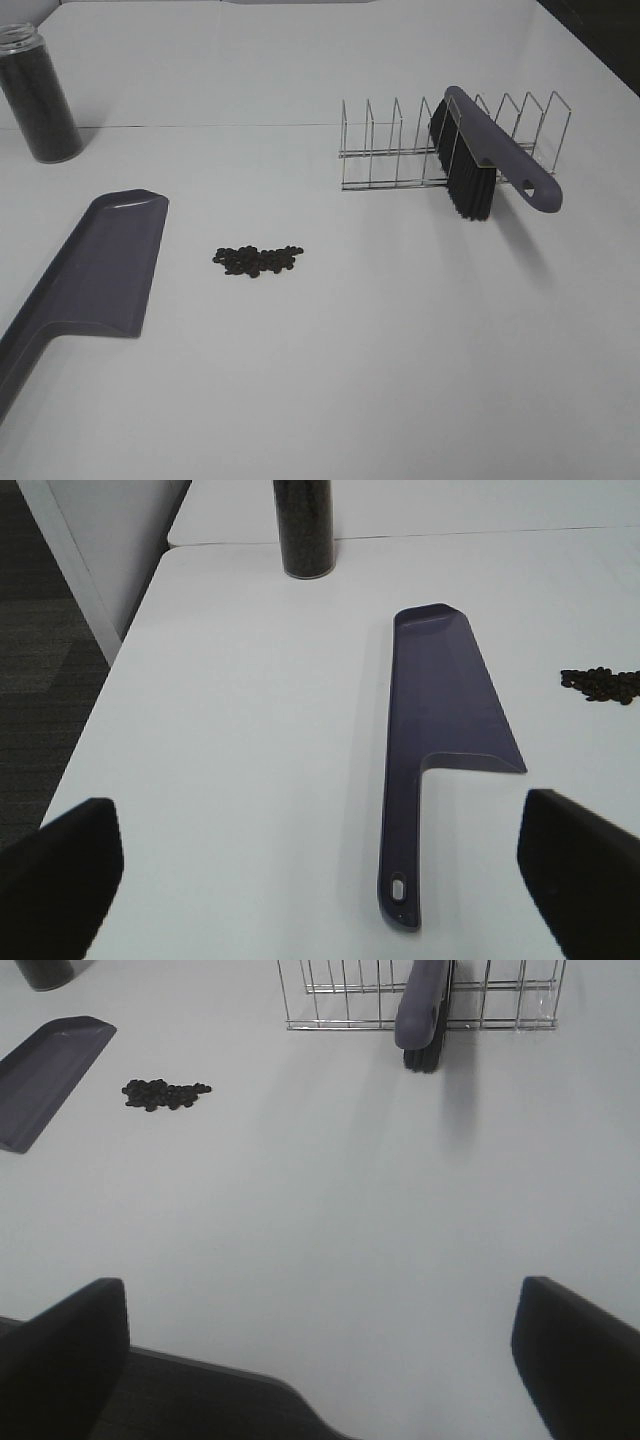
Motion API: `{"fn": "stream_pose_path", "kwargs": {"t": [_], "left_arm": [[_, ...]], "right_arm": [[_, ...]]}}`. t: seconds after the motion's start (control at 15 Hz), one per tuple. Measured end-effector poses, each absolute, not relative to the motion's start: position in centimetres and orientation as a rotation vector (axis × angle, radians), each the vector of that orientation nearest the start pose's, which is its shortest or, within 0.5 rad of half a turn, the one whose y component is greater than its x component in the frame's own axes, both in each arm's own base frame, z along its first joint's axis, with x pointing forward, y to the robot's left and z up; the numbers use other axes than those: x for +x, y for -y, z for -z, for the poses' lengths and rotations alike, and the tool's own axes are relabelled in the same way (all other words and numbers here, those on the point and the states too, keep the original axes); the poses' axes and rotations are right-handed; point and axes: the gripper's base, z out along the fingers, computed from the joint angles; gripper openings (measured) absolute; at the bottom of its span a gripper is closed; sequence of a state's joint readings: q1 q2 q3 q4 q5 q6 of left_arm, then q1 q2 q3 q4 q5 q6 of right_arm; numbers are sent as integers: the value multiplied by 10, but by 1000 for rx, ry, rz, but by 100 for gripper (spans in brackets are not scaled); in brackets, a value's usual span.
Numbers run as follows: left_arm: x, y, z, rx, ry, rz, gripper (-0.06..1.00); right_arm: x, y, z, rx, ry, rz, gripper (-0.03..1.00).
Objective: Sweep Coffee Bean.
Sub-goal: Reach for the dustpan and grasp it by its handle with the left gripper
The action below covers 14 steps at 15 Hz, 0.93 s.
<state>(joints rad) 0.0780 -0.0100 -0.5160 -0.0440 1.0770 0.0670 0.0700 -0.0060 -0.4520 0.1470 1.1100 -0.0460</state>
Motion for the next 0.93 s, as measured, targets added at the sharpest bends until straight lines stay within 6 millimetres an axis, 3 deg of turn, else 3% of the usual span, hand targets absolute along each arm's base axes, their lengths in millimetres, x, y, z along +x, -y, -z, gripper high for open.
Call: {"fn": "stream_pose_path", "kwargs": {"t": [0.93], "left_arm": [[-9,4,-280,-8,-2034,-39,99]], "right_arm": [[-4,-12,-261,-131,-2128,-191,98]]}}
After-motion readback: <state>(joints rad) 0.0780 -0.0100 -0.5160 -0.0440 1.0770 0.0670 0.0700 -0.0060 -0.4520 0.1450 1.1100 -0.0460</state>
